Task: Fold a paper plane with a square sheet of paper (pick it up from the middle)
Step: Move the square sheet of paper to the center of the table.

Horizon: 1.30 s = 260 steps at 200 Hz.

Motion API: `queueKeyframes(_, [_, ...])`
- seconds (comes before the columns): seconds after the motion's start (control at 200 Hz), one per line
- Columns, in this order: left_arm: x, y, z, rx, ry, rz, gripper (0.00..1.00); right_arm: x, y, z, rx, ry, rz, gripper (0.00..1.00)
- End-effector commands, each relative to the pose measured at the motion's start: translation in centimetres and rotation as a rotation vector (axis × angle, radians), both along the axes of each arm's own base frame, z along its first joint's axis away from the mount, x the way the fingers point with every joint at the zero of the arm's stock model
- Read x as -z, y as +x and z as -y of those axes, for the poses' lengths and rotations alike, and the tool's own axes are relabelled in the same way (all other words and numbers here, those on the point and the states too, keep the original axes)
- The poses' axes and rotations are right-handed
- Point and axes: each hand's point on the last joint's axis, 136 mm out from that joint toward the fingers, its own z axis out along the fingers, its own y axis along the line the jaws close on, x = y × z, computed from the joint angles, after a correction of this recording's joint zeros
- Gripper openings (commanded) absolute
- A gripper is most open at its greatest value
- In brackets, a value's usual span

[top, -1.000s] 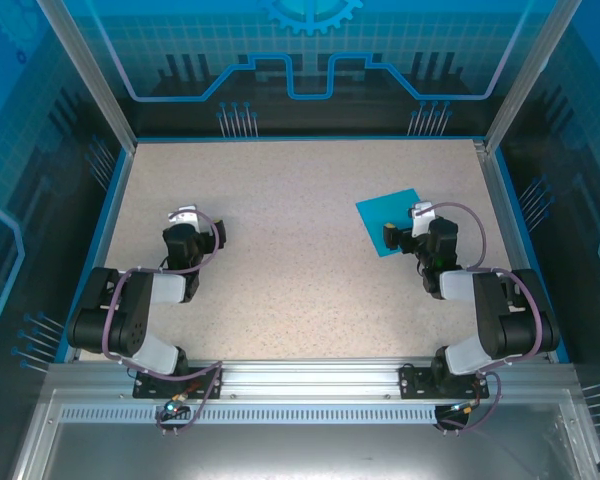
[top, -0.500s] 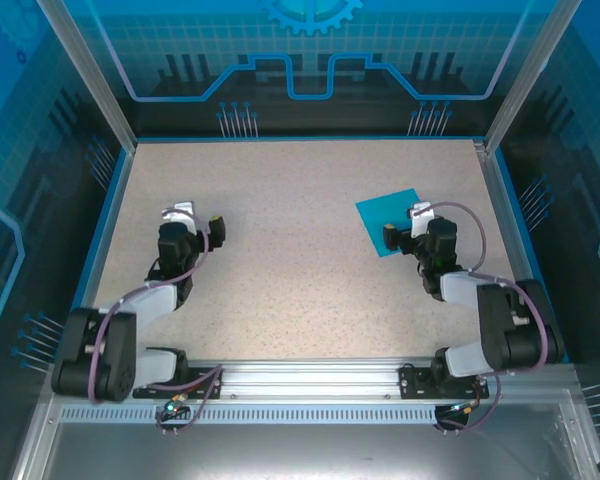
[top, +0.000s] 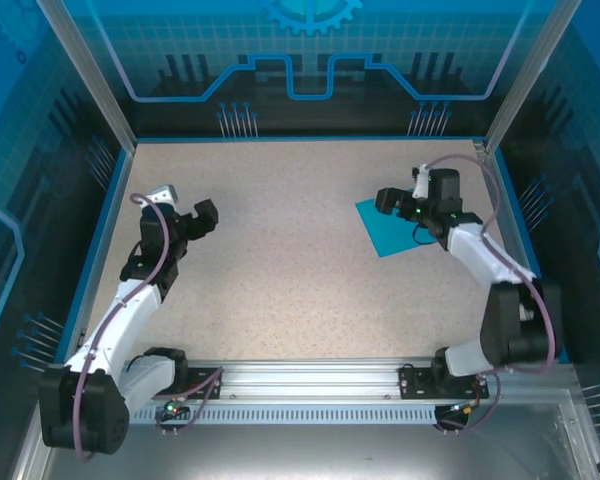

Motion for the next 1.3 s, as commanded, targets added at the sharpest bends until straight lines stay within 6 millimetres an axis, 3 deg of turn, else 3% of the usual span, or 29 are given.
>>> queueKeyframes(0.0, [1.9, -0.9, 2.5, 0.108, -0.126, -0.064, 0.98, 3.4, -1.6, -1.5, -0.01, 0.119, -0.224, 0.96])
queueKeyframes(0.135, [0.8, -0.9, 3.6, 0.159, -0.168, 0.0, 0.99, 5.0, -0.5, -1.0, 0.019, 0.085, -0.276, 0.96])
queueKeyframes(0.365, [1.5, -1.4, 4.4, 0.199, -0.203, -0.028, 0.98, 8.5, 0.3, -1.5, 0.025, 0.096, -0.387, 0.92])
queueKeyframes(0.615, [2.1, -2.6, 4.5, 0.187, -0.233, -0.044, 0.98, 11.9, -2.6, -1.9, 0.083, 0.069, -0.506, 0.9])
queueKeyframes(0.695, [2.3, -3.1, 4.6, 0.19, -0.245, -0.052, 0.98, 12.8, -4.0, -3.0, 0.07, 0.092, -0.528, 0.88])
queueKeyframes(1.0, [3.2, -4.4, 5.4, 0.228, -0.279, -0.077, 0.98, 12.9, -8.1, -9.3, -0.004, 0.008, -0.54, 0.88])
queueKeyframes(1.125, [3.5, -4.9, 5.7, 0.245, -0.28, -0.09, 0.99, 11.7, -8.9, -12.4, -0.048, -0.016, -0.495, 0.88])
queueKeyframes(1.225, [3.2, -5.1, 6.0, 0.261, -0.292, -0.076, 0.98, 9.7, -8.0, -12.4, -0.034, -0.111, -0.434, 0.88])
queueKeyframes(1.295, [2.8, -5.0, 6.3, 0.279, -0.306, -0.065, 0.99, 8.7, -6.9, -11.2, -0.001, -0.168, -0.401, 0.89])
